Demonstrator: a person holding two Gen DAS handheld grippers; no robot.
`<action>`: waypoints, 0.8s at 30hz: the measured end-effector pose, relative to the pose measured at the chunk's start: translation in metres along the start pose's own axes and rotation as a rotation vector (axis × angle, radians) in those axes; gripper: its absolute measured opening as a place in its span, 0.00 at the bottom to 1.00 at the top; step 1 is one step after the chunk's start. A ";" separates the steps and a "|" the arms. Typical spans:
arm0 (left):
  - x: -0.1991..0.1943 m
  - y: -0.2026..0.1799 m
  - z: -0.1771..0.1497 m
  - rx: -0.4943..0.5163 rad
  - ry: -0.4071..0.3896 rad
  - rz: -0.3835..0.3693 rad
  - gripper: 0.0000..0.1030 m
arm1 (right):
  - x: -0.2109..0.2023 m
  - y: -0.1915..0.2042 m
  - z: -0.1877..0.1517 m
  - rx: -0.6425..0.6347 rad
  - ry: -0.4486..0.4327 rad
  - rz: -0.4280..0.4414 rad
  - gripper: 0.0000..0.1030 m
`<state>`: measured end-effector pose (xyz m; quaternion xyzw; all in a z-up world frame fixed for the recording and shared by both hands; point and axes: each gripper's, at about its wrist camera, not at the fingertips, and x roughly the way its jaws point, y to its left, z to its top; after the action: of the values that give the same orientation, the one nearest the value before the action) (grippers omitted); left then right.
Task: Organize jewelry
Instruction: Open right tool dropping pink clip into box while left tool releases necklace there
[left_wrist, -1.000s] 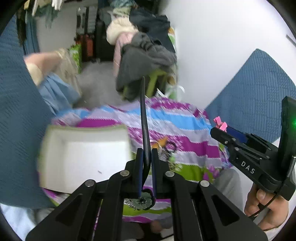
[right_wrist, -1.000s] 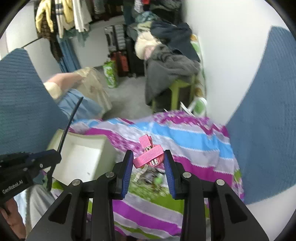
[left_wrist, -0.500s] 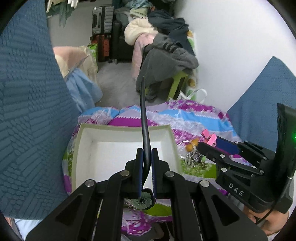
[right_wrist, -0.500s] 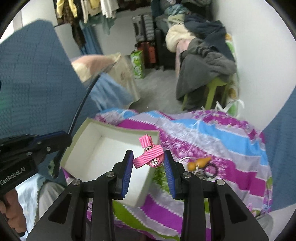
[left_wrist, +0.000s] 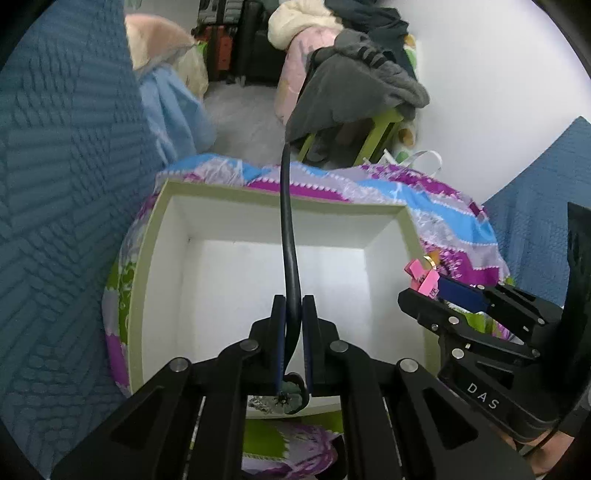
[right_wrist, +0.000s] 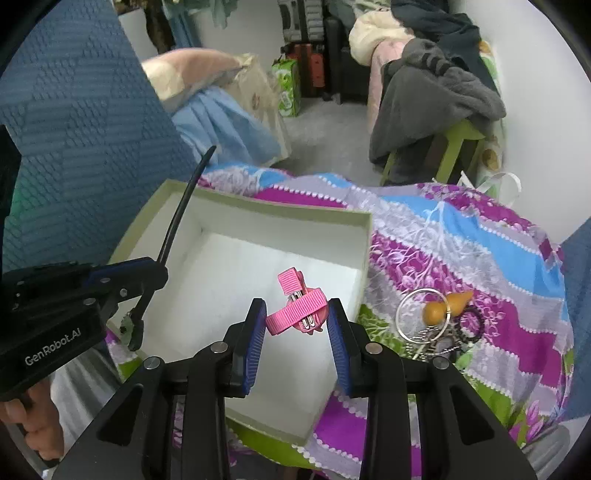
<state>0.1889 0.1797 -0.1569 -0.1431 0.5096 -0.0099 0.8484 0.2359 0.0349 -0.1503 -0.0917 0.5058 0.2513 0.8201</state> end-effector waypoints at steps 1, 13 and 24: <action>0.004 0.003 -0.001 -0.005 0.009 0.001 0.08 | 0.005 0.002 0.000 -0.007 0.008 -0.002 0.30; 0.010 0.011 -0.010 -0.008 0.031 -0.005 0.14 | 0.013 0.001 -0.001 -0.022 0.035 0.021 0.42; -0.053 -0.018 -0.004 0.017 -0.101 0.026 0.49 | -0.057 -0.013 0.011 -0.024 -0.104 0.033 0.45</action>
<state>0.1625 0.1704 -0.1084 -0.1295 0.4677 0.0042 0.8743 0.2298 0.0100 -0.0965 -0.0799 0.4607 0.2751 0.8400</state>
